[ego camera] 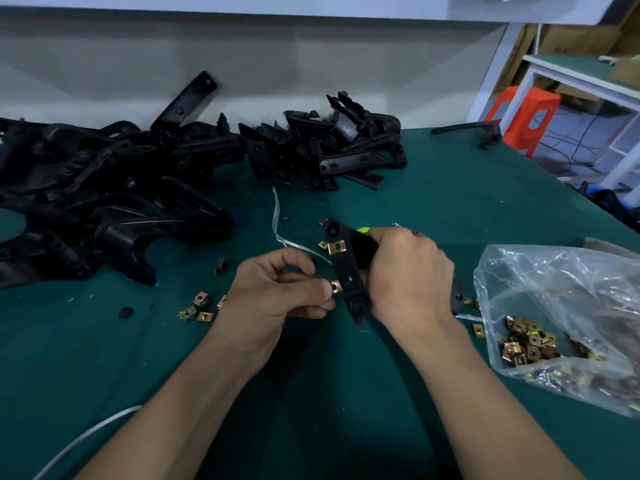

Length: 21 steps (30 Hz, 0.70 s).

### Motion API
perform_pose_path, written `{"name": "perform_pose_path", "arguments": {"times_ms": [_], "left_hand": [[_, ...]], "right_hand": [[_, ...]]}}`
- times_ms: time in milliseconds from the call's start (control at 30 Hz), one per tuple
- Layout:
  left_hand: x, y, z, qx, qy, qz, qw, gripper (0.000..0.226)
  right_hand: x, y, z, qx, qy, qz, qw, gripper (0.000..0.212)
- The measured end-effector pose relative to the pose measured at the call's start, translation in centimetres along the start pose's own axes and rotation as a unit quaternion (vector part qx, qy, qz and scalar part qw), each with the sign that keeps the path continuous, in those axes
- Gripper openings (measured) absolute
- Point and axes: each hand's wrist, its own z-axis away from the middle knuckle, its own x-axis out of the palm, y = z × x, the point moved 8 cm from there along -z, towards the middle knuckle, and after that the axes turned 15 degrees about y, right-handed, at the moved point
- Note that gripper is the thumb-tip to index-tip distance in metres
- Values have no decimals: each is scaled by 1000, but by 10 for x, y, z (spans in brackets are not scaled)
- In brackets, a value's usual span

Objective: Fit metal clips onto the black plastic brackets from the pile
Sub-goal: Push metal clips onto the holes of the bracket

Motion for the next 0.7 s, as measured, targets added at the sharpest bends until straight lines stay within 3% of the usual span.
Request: {"name": "perform_pose_path", "arguments": {"times_ms": [100,400,533,700], "left_hand": [[0,-1,1,-7,-1,-11,1000,29],[-10,-7,-1,-41,48,19,998,27],[-9,-10,0,-64,61,36,995,36],[-4,0,3,-10,68,13,998,23]], "right_hand": [[-10,-3,-3,-21,43,26,999,19],[-6,-9,2,-23,42,27,998,26],[-3,-7,3,-14,34,17,999,30],[0,1,3,24,22,7,999,23]]}}
